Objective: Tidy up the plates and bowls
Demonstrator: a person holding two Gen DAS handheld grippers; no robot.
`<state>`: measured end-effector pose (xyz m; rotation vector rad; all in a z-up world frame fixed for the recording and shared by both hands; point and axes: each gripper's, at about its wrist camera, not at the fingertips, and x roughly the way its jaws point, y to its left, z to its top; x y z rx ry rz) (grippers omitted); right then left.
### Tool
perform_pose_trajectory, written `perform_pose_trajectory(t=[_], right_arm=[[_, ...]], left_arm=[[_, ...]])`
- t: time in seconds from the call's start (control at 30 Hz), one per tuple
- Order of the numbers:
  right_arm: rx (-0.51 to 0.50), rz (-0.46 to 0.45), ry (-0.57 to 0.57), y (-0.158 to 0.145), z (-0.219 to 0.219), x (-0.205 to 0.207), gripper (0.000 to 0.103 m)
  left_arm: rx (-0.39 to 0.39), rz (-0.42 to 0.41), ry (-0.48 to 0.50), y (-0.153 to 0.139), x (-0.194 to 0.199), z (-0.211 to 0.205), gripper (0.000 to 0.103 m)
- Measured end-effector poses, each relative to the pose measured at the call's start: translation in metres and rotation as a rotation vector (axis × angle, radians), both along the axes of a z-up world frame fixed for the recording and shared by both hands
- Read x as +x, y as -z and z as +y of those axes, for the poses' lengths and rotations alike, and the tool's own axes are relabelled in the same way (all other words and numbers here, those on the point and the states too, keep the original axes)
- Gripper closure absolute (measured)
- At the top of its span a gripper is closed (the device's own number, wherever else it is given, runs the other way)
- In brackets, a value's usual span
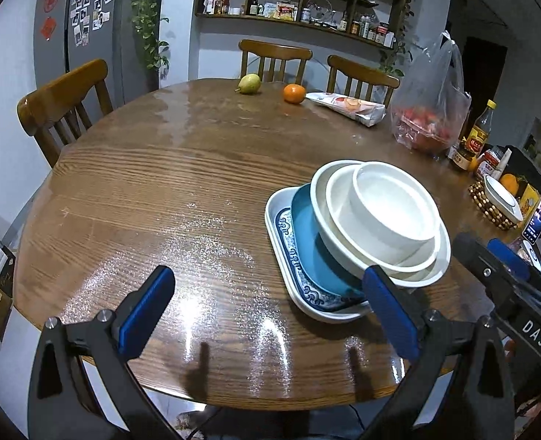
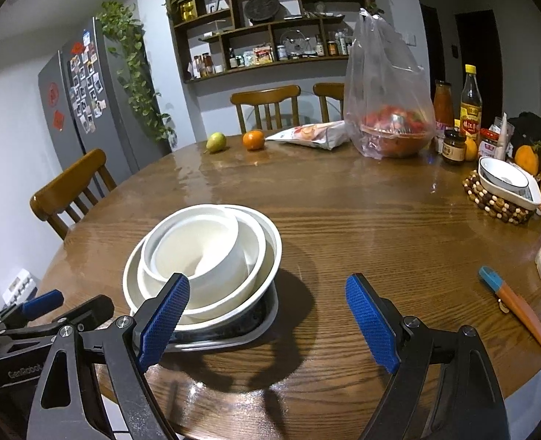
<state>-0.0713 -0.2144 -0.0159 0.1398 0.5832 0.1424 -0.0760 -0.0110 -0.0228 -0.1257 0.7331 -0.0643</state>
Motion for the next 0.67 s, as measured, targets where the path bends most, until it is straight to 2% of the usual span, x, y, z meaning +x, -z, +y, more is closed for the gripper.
perform_pose_trajectory(t=[0.67], right_arm=[[-0.009,0.012,0.014,0.0014,-0.0045,0.0082,0.015]], left_arm=[[0.004,-0.005,0.003,-0.001,-0.0009,0.0026,0.001]])
